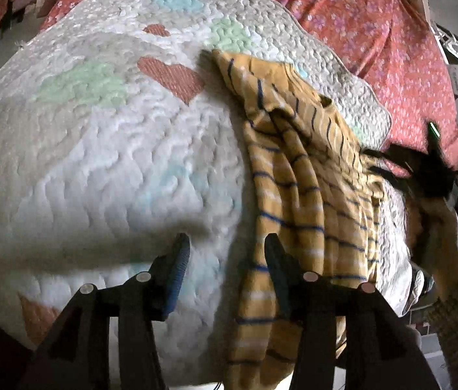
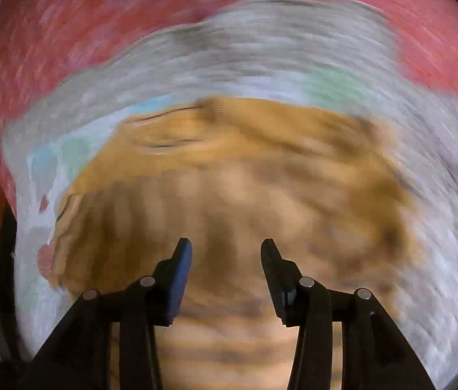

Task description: Fold small clothes

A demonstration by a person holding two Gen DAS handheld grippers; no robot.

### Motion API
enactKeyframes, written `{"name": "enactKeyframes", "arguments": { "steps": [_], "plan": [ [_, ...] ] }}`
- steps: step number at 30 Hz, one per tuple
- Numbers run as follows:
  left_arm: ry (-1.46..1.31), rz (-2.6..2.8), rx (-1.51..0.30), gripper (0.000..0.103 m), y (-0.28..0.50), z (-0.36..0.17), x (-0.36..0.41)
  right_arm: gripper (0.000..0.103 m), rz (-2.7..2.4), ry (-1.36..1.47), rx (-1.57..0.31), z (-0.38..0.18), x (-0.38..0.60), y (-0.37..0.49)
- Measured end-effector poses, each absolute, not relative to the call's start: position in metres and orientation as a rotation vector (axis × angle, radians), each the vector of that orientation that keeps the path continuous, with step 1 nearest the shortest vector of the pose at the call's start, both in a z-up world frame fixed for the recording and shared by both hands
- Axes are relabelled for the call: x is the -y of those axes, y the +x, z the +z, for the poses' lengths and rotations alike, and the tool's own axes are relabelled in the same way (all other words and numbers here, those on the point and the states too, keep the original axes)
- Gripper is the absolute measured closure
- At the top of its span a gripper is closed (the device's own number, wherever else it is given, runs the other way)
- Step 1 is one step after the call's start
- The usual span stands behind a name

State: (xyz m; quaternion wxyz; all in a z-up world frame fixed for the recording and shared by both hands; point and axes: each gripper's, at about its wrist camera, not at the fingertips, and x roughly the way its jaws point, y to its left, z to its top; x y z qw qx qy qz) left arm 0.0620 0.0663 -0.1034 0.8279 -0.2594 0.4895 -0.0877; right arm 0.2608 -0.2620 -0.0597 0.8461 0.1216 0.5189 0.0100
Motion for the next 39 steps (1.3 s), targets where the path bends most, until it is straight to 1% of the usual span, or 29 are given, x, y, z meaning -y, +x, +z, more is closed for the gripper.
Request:
{"name": "enactKeyframes", "arguments": {
  "steps": [3, 7, 10, 12, 13, 14, 15, 16, 17, 18, 20, 23, 24, 25, 26, 27, 28, 29, 30, 34, 39],
  "plan": [
    [-0.567, -0.209, -1.073, 0.056, 0.051, -0.11, -0.055, 0.054, 0.021, 0.32, -1.071, -0.056, 0.314, 0.187],
    [-0.583, -0.205, -1.119, 0.056, 0.036, -0.123, -0.037, 0.054, -0.035, 0.403, -1.082, -0.073, 0.365, 0.094],
    [-0.573, -0.201, -1.138, 0.056, 0.022, -0.126, -0.03, 0.052, -0.047, 0.535, -1.104, -0.098, 0.386, 0.042],
    [-0.587, -0.21, -1.142, 0.053, 0.014, -0.132, -0.028, 0.051, -0.015, 0.624, -1.14, -0.121, 0.387, 0.02],
    [-0.594, -0.217, -1.133, 0.049, 0.009, -0.133, -0.026, 0.051, 0.0, 0.652, -1.158, -0.131, 0.385, 0.015],
    [-0.601, -0.218, -1.124, 0.042, 0.006, -0.133, -0.025, 0.051, 0.015, 0.677, -1.178, -0.14, 0.381, 0.01],
    [-0.609, -0.229, -1.125, 0.037, 0.004, -0.134, -0.023, 0.051, 0.031, 0.694, -1.196, -0.146, 0.376, 0.008],
    [-0.621, -0.247, -1.123, 0.026, 0.002, -0.135, -0.02, 0.051, 0.045, 0.7, -1.212, -0.151, 0.371, 0.006],
    [-0.631, -0.264, -1.122, 0.018, -0.002, -0.137, -0.016, 0.05, 0.056, 0.687, -1.223, -0.153, 0.364, 0.006],
    [-0.622, -0.262, -1.12, 0.017, -0.006, -0.138, -0.011, 0.049, 0.065, 0.662, -1.222, -0.153, 0.359, 0.006],
    [-0.569, -0.254, -1.118, 0.013, -0.01, -0.138, 0.0, 0.041, 0.072, 0.612, -1.212, -0.151, 0.35, 0.003],
    [-0.443, -0.247, -1.147, 0.013, -0.013, -0.138, 0.02, 0.038, 0.057, 0.572, -1.224, -0.158, 0.34, -0.001],
    [-0.391, -0.247, -1.171, 0.015, -0.013, -0.138, 0.027, 0.038, 0.051, 0.563, -1.236, -0.163, 0.337, -0.001],
    [-0.359, -0.234, -1.182, 0.032, -0.013, -0.138, 0.029, 0.038, 0.048, 0.561, -1.247, -0.167, 0.335, -0.003],
    [-0.335, -0.214, -1.188, 0.053, -0.014, -0.137, 0.029, 0.038, 0.05, 0.569, -1.246, -0.17, 0.333, -0.005],
    [-0.334, -0.196, -1.198, 0.066, -0.014, -0.136, 0.025, 0.04, 0.052, 0.575, -1.243, -0.171, 0.332, -0.006],
    [-0.373, -0.211, -1.21, 0.088, -0.013, -0.137, 0.019, 0.06, 0.064, 0.583, -1.247, -0.17, 0.332, -0.006],
    [-0.452, -0.241, -1.23, 0.089, -0.01, -0.138, 0.011, 0.089, 0.1, 0.616, -1.244, -0.169, 0.332, -0.005],
    [-0.521, -0.244, -1.243, 0.089, -0.009, -0.138, 0.003, 0.093, 0.134, 0.654, -1.249, -0.165, 0.333, -0.003],
    [-0.604, -0.242, -1.227, 0.089, -0.014, -0.116, -0.015, 0.093, 0.204, 0.76, -1.194, -0.134, 0.338, -0.01],
    [-0.591, -0.259, -1.174, 0.089, -0.034, -0.077, -0.017, 0.094, 0.241, 0.791, -1.157, -0.1, 0.344, -0.032]
  ]
}}
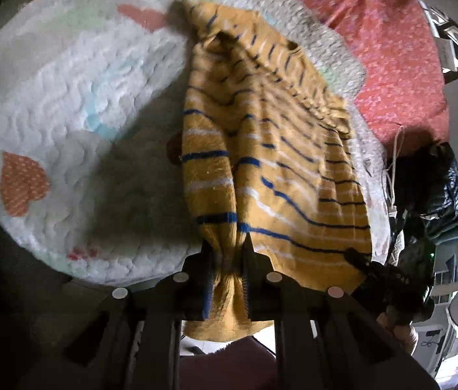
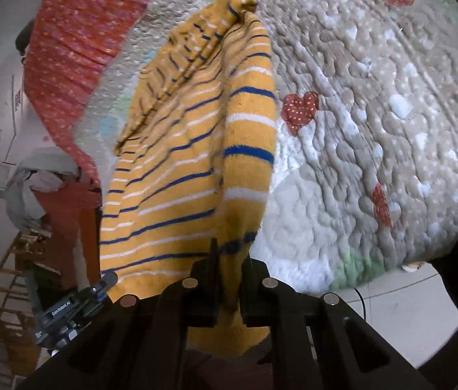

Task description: Fold small clothes

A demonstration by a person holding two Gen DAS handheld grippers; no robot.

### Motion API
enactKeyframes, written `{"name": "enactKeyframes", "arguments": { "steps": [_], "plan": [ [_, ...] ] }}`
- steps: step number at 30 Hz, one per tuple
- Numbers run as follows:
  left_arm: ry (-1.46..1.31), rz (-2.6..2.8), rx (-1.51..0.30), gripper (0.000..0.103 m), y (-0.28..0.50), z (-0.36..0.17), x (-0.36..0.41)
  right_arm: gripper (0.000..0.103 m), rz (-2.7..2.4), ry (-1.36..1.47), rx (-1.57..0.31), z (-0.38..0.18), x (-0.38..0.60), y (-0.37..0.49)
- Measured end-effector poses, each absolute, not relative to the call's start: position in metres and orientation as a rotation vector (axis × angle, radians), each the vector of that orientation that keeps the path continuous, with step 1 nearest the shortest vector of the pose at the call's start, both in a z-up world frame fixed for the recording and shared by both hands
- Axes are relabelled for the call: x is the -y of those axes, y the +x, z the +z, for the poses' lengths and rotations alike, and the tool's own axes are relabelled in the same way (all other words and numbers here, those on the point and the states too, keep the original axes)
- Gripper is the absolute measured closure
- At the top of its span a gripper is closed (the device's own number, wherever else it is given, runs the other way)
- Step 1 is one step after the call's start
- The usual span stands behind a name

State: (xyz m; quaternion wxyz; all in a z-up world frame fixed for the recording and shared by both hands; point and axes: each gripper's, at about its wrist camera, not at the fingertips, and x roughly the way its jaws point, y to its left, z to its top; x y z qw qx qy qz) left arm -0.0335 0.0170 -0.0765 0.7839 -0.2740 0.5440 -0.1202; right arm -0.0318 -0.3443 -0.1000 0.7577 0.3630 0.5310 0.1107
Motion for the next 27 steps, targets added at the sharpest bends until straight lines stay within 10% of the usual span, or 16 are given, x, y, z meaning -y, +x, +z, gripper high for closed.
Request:
{"name": "enactKeyframes", "arguments": {
  "steps": [21, 27],
  "plan": [
    [-0.697, -0.228, -1.173, 0.098, -0.061, -0.099, -0.042, 0.095, 0.352, 0.809, -1.228, -0.094, 0.328, -0.049],
    [-0.712, -0.141, -1.191, 0.06, -0.061, -0.124, -0.056, 0.094, 0.342, 0.825, -1.268, -0.11, 0.328, -0.051]
  ]
}}
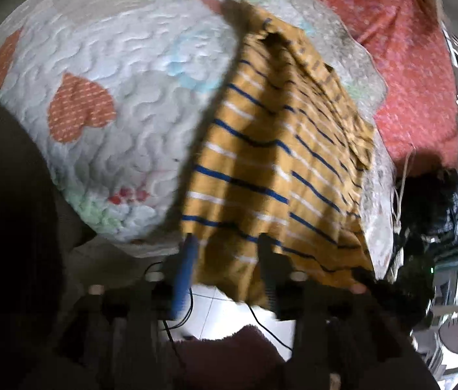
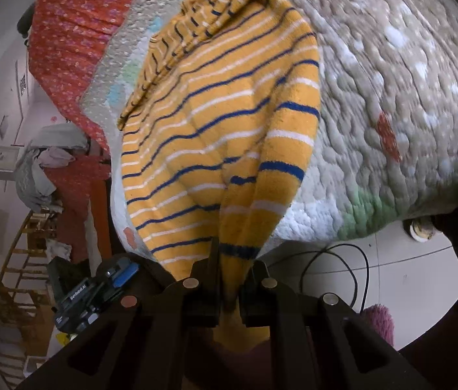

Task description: Fold small clothes

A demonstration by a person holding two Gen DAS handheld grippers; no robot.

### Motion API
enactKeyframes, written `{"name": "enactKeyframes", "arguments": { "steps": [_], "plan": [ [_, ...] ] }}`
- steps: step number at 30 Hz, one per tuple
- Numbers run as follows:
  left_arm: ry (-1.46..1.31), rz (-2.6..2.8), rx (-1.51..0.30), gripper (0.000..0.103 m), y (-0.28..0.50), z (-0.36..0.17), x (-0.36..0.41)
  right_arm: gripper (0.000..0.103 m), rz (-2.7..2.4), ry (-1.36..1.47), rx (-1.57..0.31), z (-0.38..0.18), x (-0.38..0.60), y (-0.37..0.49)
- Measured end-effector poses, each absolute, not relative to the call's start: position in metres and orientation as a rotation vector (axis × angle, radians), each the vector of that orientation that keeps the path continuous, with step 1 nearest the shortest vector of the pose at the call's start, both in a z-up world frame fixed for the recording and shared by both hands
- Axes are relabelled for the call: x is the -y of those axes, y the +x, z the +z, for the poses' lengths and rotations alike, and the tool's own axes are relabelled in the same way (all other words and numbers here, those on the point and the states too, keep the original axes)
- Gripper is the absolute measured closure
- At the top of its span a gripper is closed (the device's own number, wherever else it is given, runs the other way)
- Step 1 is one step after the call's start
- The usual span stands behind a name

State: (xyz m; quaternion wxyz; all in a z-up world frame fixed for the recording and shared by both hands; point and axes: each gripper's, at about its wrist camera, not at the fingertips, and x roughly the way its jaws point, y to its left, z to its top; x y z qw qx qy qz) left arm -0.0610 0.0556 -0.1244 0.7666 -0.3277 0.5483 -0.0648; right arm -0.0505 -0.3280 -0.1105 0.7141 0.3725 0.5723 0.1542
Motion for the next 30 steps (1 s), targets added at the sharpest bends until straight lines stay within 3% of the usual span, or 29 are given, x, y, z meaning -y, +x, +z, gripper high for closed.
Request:
{"name": "enactKeyframes", "arguments": {
  "steps": [14, 15, 16, 17, 24, 30],
  "plan": [
    [-0.59, -0.085, -1.395, 0.057, -0.03, -0.184, -0.019, 0.094, 0.387, 0.85, -1.271, -0.118, 0.335, -0.048],
    [-0.595, -0.094, -1.398, 0.059, -0.029, -0.186, -0.018, 0.094, 0.39, 0.854, -1.27, -0.118, 0.336, -0.048],
    [-0.605, -0.121, -1.4, 0.083, -0.028, -0.186, -0.016, 0.094, 0.393, 0.856, -1.272, -0.119, 0.337, -0.047],
    [-0.613, -0.158, -1.407, 0.095, -0.028, -0.185, -0.013, 0.094, 0.393, 0.858, -1.273, -0.12, 0.337, -0.046],
    [-0.726, -0.288, -1.298, 0.096, -0.028, -0.13, -0.013, 0.094, 0.431, 0.836, -1.246, -0.104, 0.339, -0.034],
    [-0.807, -0.384, -1.125, 0.096, 0.025, -0.061, -0.011, 0.094, 0.515, 0.916, -1.17, -0.072, 0.335, 0.02]
  ]
}}
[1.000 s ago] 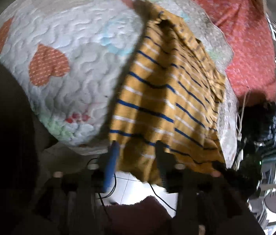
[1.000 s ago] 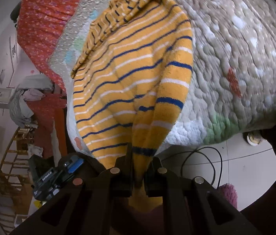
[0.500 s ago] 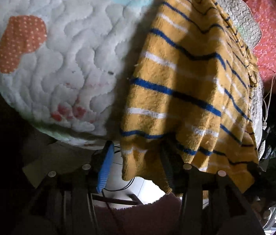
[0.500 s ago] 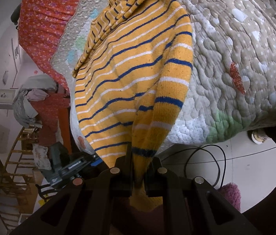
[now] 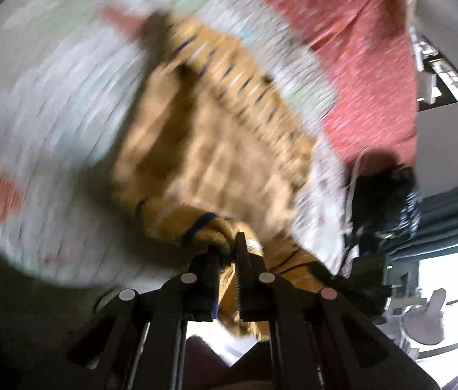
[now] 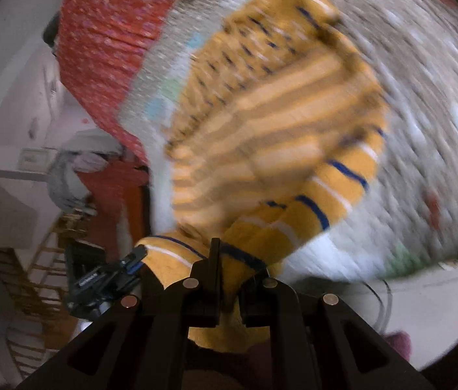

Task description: Fold small clothes

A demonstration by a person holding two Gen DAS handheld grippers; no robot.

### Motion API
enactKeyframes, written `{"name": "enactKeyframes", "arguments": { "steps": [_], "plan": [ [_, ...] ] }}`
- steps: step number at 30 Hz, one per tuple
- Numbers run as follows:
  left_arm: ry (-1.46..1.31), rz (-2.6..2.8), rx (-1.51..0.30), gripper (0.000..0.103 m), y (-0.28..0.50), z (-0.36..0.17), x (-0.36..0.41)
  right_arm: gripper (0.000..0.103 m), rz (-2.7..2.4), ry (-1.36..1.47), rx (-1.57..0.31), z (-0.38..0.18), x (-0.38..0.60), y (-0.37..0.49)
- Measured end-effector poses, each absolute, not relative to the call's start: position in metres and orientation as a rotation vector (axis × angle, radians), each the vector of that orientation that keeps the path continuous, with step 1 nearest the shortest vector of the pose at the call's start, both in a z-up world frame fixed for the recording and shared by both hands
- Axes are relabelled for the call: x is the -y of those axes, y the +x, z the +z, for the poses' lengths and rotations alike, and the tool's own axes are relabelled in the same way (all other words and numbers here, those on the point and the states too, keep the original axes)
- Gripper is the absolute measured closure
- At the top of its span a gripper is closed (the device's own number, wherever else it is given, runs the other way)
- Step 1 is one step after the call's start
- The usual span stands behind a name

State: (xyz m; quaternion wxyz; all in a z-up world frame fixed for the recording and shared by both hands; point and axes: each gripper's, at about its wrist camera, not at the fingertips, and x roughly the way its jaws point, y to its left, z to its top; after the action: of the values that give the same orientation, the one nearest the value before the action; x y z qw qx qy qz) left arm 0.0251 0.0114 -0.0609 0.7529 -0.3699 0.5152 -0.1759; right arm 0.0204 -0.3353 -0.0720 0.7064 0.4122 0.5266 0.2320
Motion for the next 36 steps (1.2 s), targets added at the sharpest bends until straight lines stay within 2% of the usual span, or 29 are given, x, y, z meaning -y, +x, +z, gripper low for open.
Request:
{"name": "enactKeyframes", "arguments": {
  "steps": [4, 9, 10, 12, 14, 15, 16, 17, 19, 24, 30, 31, 32, 33, 34, 36],
  "plan": [
    [-0.798, -0.382, -1.051, 0.096, 0.105, -0.036, 0.006, 0.094, 0.558, 0.908, -1.071, -0.041, 0.324, 0.096],
    [-0.785, -0.238, -1.048, 0.095, 0.208, -0.054, 0.014, 0.091, 0.462, 0.847, -0.983, -0.041, 0.314, 0.211],
    [-0.786, -0.18, -1.065, 0.095, 0.234, -0.066, 0.011, 0.089, 0.421, 0.803, -0.986, -0.048, 0.313, 0.232],
    [-0.815, -0.126, -1.095, 0.095, 0.257, -0.082, 0.0, 0.075, 0.269, 0.691, -1.003, -0.064, 0.318, 0.266],
    [-0.872, -0.138, -1.091, 0.094, 0.264, -0.088, -0.01, 0.057, 0.174, 0.662, -0.984, -0.074, 0.328, 0.28],
    [-0.875, -0.161, -1.071, 0.092, 0.266, -0.084, -0.014, 0.053, 0.17, 0.674, -0.972, -0.075, 0.336, 0.282],
    [-0.857, -0.168, -1.06, 0.083, 0.264, -0.079, -0.017, 0.049, 0.175, 0.685, -0.961, -0.075, 0.341, 0.282],
    [-0.81, -0.169, -1.04, 0.071, 0.262, -0.072, -0.019, 0.049, 0.18, 0.681, -0.947, -0.072, 0.345, 0.281],
    [-0.752, -0.157, -1.02, 0.063, 0.259, -0.065, -0.022, 0.047, 0.171, 0.63, -0.931, -0.065, 0.349, 0.276],
    [-0.532, -0.161, -1.074, 0.059, 0.246, -0.076, 0.0, 0.047, 0.265, 0.308, -0.953, -0.056, 0.308, 0.263],
    [-0.415, -0.158, -1.239, 0.056, 0.232, -0.12, 0.025, 0.046, 0.224, -0.005, -1.021, -0.089, 0.258, 0.271],
    [-0.4, -0.164, -1.257, 0.057, 0.228, -0.125, 0.029, 0.046, 0.216, -0.03, -1.036, -0.097, 0.255, 0.272],
    [-0.373, -0.174, -1.268, 0.076, 0.225, -0.127, 0.033, 0.061, 0.223, -0.036, -1.044, -0.101, 0.254, 0.27],
    [-0.336, -0.179, -1.276, 0.089, 0.222, -0.127, 0.036, 0.079, 0.223, -0.042, -1.05, -0.104, 0.254, 0.268],
    [-0.319, -0.181, -1.281, 0.09, 0.222, -0.124, 0.035, 0.095, 0.224, -0.04, -1.062, -0.105, 0.255, 0.268],
    [-0.297, -0.175, -1.276, 0.095, 0.226, -0.115, 0.03, 0.095, 0.236, 0.044, -1.067, -0.101, 0.269, 0.269]
  ]
}}
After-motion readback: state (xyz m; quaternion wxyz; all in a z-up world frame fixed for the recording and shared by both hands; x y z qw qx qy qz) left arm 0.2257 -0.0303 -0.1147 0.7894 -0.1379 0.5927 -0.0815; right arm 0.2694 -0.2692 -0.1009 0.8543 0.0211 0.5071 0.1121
